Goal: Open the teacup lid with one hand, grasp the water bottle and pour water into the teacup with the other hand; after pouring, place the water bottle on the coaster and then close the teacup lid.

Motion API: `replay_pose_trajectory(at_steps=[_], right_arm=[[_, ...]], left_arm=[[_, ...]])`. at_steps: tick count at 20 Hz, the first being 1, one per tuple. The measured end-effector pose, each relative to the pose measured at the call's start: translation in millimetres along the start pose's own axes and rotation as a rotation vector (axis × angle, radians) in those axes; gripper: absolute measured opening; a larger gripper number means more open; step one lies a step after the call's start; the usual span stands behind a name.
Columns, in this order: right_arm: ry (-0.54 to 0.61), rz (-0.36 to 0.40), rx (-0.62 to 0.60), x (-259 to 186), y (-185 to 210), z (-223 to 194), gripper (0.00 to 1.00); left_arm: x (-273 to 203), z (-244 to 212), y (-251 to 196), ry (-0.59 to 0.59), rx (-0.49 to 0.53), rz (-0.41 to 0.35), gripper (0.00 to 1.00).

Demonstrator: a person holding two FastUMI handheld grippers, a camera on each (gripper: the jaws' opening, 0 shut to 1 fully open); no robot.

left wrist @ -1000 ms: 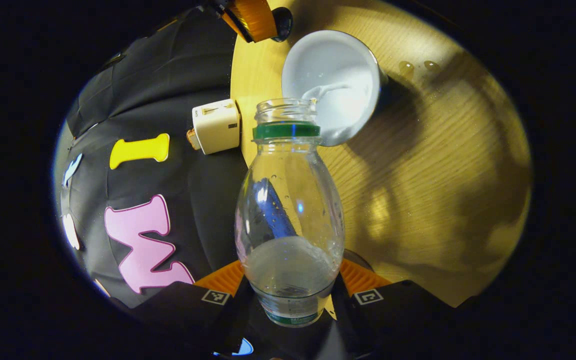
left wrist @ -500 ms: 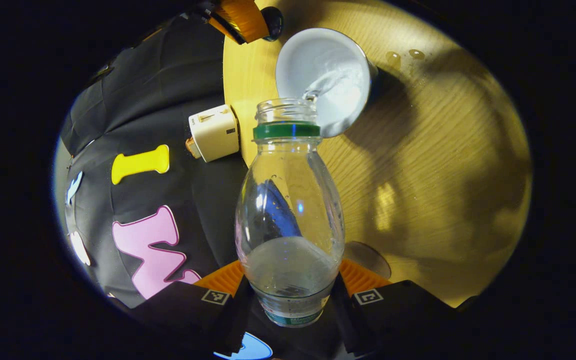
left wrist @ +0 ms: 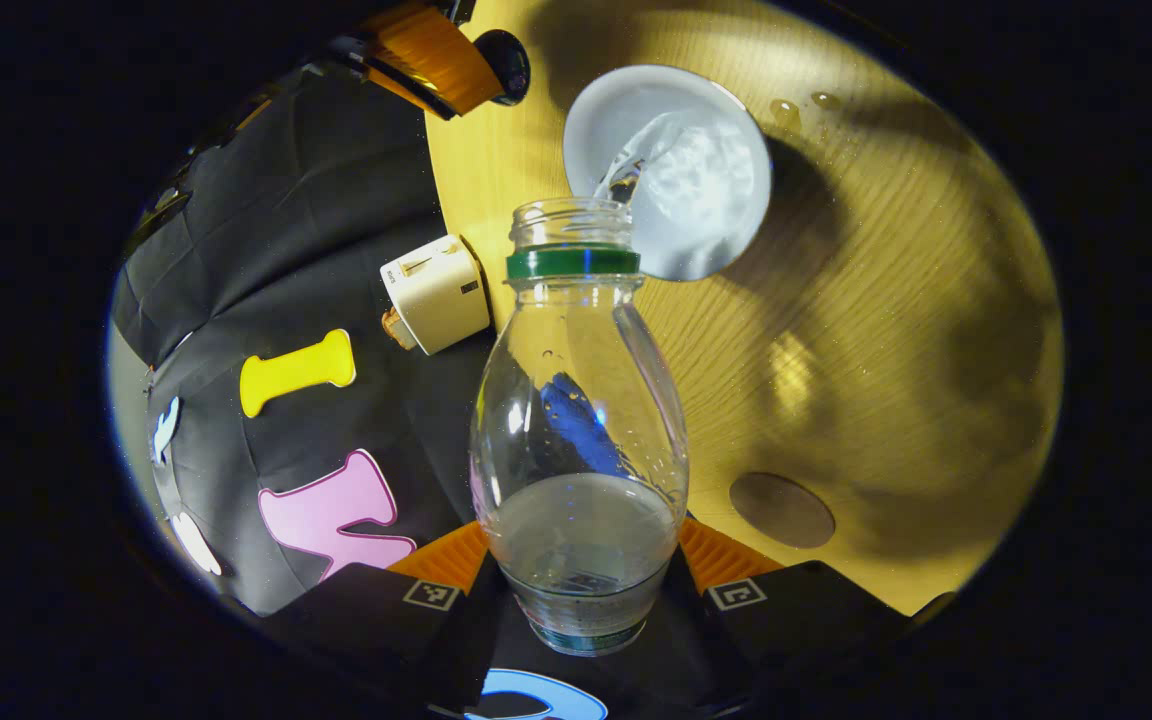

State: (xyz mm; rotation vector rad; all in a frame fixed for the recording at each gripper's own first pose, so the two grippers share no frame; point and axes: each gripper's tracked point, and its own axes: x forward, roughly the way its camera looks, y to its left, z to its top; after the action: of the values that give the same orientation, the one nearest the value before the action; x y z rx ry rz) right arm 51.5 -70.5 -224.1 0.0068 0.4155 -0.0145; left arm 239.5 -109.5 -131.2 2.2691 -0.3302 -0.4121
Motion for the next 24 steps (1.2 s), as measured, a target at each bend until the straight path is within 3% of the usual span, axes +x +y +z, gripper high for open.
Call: replay_pose_trajectory(at_steps=[24], right_arm=[[-0.011, 0.045, 0.013, -6, 6, 20, 0.28]], left_arm=[[2, -11, 23, 0.002, 0.111, 0.062, 0.75]])
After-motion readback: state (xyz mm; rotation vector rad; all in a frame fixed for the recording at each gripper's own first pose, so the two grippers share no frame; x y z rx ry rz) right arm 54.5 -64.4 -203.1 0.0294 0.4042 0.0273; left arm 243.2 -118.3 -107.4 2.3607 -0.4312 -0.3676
